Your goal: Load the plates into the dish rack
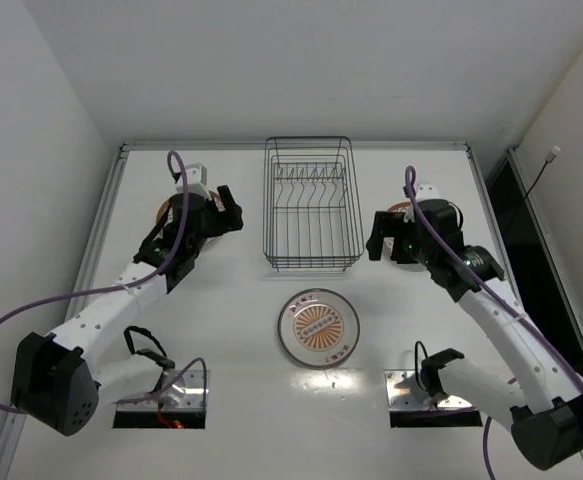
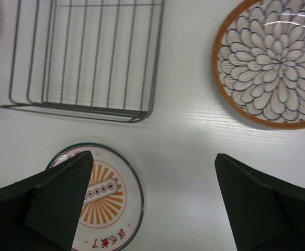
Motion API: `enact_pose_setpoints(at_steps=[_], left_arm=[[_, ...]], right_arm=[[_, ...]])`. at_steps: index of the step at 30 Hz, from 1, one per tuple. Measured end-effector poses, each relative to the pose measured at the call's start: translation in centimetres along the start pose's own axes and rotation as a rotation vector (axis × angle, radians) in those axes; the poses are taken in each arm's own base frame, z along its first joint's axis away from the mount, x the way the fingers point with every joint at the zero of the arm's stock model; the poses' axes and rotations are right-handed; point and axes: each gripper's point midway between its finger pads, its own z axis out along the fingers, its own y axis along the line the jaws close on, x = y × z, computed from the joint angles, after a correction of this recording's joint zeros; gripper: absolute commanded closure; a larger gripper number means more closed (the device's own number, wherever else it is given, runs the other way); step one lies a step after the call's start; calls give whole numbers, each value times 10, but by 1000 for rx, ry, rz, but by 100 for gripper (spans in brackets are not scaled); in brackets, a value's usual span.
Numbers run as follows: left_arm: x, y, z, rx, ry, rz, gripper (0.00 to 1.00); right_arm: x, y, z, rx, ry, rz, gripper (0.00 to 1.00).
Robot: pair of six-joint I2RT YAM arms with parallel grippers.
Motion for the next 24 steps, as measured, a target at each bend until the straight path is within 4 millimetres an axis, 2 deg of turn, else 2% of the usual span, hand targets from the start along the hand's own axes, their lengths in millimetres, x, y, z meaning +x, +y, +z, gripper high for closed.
enact_pose_setpoints(at_steps=[2,7,9,11,14,15,17,22,24], left_arm=[[0,7,2,-48,4,-4,21],[-33,18,6,-169,-70,-9,21],[-37,21,2,-189,-93,-13,21],[-33,25,-3,-189,-97,-13,21],[-32,28,-11,-186,-106,-2,21],[-35,27,-12,-182,-116,-1,21],[-39,27,-14,-180,-126,4,21],[-35,25,-7,-182,-104,24,21],[-32,23,-1,-178,-88,33,21]], right_arm=[[-8,-10,-4,64,5,3,0],[-38,-24,-10,161,-38,28,0],[-45,-35,-8,199,-24,58,0],[-57,-50,2,245,9,102,4],[-79,-78,35,290,78,182,2],[-79,-89,45,297,100,215,0],[-67,-120,56,319,157,303,0],[-43,-184,47,307,169,583,0],[-34,-200,49,290,165,665,0]])
